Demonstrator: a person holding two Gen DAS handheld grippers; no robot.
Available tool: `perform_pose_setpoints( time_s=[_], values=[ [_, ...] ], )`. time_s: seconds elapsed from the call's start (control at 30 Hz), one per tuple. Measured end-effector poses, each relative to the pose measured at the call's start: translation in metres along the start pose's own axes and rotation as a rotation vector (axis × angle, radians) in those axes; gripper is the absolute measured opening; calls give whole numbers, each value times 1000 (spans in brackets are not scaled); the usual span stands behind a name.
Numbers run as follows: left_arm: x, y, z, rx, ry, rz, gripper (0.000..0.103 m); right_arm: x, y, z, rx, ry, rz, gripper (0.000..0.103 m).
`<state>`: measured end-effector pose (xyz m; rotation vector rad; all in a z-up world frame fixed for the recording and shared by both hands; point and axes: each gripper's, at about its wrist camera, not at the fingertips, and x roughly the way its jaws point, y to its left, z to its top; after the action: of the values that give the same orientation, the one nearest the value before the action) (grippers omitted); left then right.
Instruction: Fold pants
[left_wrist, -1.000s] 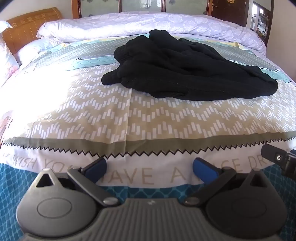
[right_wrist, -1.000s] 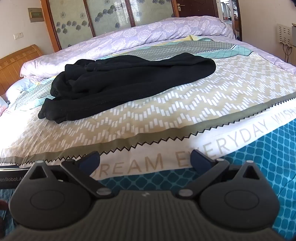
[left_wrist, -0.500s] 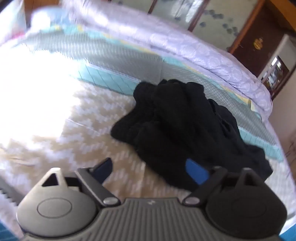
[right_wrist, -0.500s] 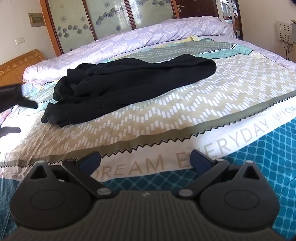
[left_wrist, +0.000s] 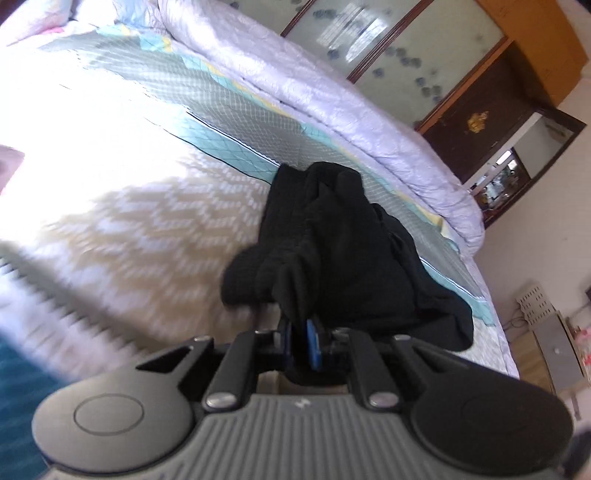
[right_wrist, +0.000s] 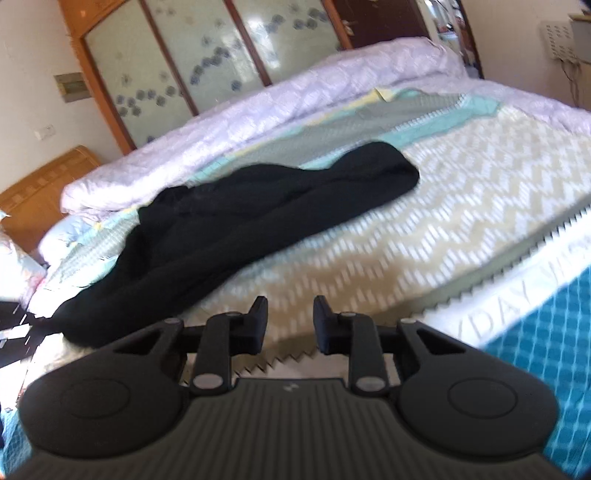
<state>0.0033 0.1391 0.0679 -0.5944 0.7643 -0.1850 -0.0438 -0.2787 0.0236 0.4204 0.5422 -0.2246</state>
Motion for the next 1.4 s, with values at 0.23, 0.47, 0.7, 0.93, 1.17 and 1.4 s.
perform_pose_setpoints(
  time_s=[0.23,0.47,0.7,0.93,1.17,1.4],
  values=[
    [-48,17,-46,-28,20,51,9,9,41,22,-191,-66,39,34],
    [-17,17,-45,-58,29,82,60,42,49,40,-426,-41,-37,60],
    [-14,53,-48,-197,7,64,73,121,109,46,-746,76,81,60],
    [-1,50,-36,-188,-10,-7,22,134,91,98,-442,25,18,6],
    [-53,65,-11,-239,-81,-63,10,-28,-24,201,-118,-292,-194,6],
    [-114,86,3,-227,-127,60,10,-140,-120,159,66,-319,-393,6]
  ],
)
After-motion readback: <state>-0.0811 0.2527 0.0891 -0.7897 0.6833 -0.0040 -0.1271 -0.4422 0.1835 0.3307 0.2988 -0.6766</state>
